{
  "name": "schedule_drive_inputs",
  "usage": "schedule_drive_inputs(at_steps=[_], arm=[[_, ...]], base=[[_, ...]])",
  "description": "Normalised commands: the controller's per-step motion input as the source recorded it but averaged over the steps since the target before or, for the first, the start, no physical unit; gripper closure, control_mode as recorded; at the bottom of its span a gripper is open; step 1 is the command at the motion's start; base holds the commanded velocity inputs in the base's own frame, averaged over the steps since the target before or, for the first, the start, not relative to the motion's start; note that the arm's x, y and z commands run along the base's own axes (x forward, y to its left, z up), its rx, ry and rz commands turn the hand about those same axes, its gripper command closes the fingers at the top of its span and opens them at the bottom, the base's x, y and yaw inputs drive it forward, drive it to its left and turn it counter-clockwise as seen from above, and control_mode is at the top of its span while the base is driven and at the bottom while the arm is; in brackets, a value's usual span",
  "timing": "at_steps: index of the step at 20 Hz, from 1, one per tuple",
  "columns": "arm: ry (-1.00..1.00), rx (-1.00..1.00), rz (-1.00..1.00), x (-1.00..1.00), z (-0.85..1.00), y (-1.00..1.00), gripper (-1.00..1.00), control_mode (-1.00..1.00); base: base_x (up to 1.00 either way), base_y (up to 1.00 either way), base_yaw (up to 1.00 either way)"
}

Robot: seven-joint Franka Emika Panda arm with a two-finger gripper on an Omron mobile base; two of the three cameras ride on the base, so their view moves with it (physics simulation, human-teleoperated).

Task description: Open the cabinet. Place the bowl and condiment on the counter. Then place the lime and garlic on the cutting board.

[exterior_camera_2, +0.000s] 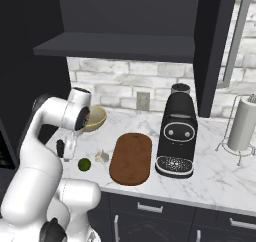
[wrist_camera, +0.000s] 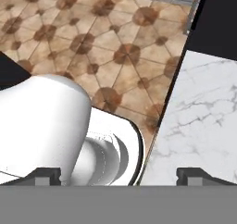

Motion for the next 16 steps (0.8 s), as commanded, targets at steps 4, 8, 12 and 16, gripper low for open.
schedule_drive_inputs(at_steps=[4,8,12,16], arm=[[0.0,-0.07,0.3,0.0,-0.34,0.0,-1.0,-1.0],[-0.01,-0.05,0.24,0.05,-0.16,-0.02,-1.0,-1.0],[0.0,-0.02,0.17,0.27,-0.23,-0.15,-1.0,-1.0],[-0.01,-0.03,0.14,0.15,-0.36,-0.05,-1.0,-1.0]], base=[[0.0,0.0,0.0],[0.0,0.0,0.0],[0.0,0.0,0.0],[0.0,0.0,0.0]])
